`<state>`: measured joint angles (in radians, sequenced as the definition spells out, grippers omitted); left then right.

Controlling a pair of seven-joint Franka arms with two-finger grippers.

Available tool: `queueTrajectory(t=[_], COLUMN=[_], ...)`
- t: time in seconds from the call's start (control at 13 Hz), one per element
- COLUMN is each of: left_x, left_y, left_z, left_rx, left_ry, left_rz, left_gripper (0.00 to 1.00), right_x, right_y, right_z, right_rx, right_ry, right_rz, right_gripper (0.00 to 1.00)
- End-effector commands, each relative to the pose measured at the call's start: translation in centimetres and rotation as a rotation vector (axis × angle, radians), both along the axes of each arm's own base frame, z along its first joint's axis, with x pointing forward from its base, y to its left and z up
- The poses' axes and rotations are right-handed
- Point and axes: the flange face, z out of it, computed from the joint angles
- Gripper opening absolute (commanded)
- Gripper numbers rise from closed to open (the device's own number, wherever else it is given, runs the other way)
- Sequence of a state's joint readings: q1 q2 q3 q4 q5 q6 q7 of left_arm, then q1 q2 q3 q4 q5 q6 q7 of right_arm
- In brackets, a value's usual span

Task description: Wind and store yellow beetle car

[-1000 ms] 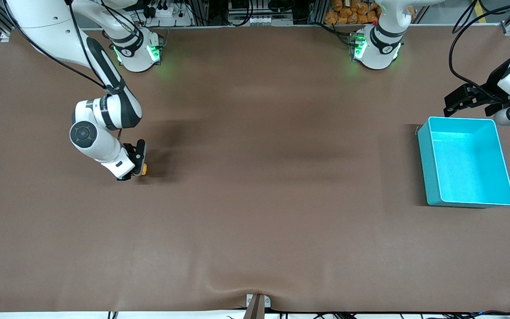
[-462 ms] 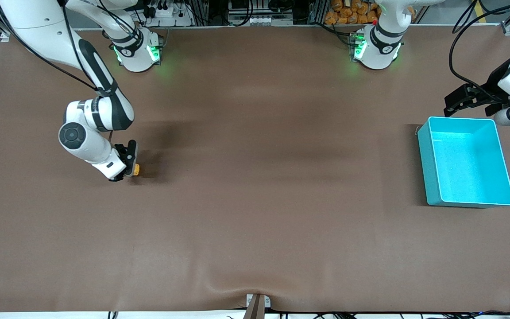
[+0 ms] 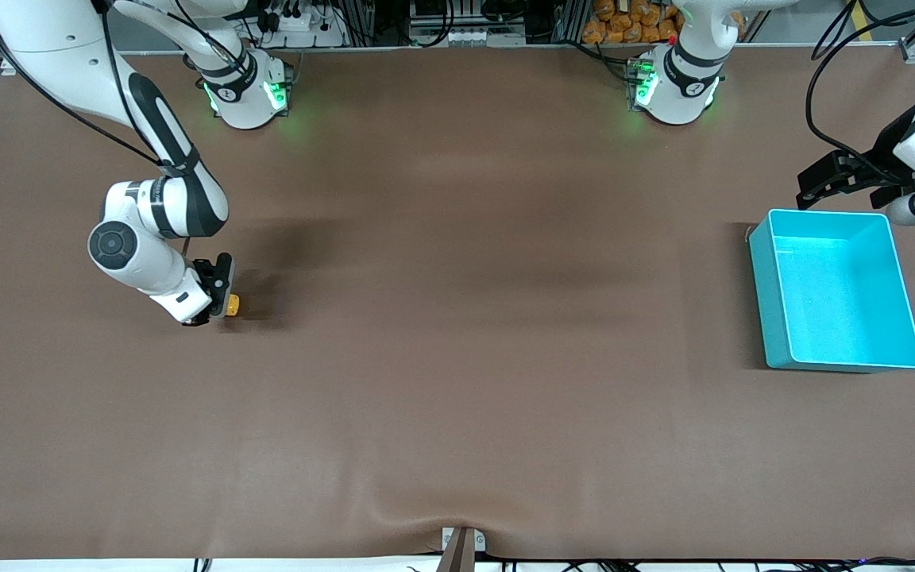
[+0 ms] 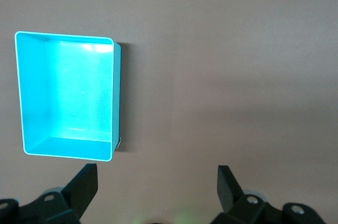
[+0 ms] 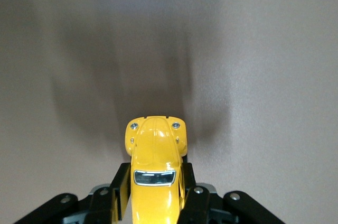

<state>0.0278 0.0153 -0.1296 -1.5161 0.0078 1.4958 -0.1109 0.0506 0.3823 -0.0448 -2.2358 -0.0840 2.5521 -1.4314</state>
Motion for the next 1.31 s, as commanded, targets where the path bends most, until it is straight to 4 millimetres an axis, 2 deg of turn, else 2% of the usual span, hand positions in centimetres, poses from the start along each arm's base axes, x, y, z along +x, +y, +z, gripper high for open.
queueTrajectory(t=[0.0, 0.23, 0.92, 1.23], left_x=[-0.1, -0.2, -0.2, -0.2], left_y=[-0.1, -0.2, -0.1, 0.5], left_z=[0.4, 0.4, 0.5, 0.5], left_rx=[0.006, 0.006, 0.006, 0.008], left_ry=[-0.009, -0.010, -0.012, -0.012], left_rz=[-0.006, -0.007, -0.006, 0.005], left_gripper=[1.00, 1.00, 1.00, 1.00], right_x=[0.9, 0.9, 1.2, 0.7], right_y=[-2.4, -4.5, -9.2, -11.7], right_z=[-3.1, -3.3, -3.6, -3.6], right_rx=[-0.002, 0.001, 0.007, 0.009], right_ry=[0.012, 0.016, 0.018, 0.019], right_rz=[0.029, 0.029, 0.050, 0.021], right_gripper=[0.34, 0.35, 0.35, 0.35])
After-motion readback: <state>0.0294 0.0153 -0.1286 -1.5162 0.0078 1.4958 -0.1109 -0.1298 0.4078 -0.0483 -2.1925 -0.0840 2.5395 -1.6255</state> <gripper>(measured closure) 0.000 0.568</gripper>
